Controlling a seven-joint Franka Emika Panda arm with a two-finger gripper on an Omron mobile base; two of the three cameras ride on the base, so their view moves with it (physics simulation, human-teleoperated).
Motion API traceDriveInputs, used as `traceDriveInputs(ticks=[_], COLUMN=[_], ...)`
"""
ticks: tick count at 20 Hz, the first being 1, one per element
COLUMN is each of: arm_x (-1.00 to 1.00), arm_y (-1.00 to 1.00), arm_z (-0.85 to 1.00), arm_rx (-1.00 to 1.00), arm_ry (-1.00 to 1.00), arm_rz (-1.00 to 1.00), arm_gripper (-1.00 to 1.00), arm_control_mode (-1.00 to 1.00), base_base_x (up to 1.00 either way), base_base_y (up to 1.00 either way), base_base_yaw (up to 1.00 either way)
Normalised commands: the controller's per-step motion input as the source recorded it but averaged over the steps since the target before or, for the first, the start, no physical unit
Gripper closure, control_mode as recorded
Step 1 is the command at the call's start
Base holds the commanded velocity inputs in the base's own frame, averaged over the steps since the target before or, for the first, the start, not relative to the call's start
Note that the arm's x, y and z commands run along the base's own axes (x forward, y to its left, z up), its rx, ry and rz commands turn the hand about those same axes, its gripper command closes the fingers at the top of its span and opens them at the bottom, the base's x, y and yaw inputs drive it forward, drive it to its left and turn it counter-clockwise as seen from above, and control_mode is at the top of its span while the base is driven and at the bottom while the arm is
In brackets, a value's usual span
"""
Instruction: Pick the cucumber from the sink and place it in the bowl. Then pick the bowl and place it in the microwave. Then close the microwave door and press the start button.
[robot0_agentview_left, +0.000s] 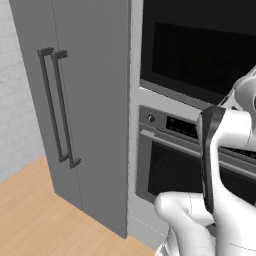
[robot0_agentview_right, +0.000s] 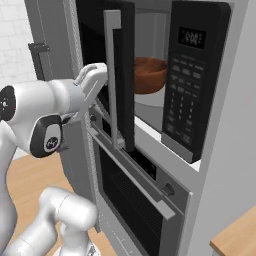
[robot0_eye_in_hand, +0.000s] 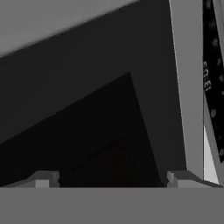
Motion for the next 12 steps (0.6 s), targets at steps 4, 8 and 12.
traceDriveInputs(ticks=[4,8,12], arm_x=[0.86,0.58,0.70], arm_y=[-0.16,-0.07,-0.03], arm_z=[0.00,0.00,0.00], arm_rx=[0.15,0.10,0.05], arm_ry=[-0.12,-0.02,0.00], arm_rz=[0.00,-0.03,-0.04], arm_gripper=[-1.00,-1.00,-1.00], arm_control_mode=[-1.00,-1.00,-1.00], base_base_x=[0.00,0.00,0.00], base_base_y=[0.00,0.00,0.00], base_base_yaw=[0.00,0.00,0.00])
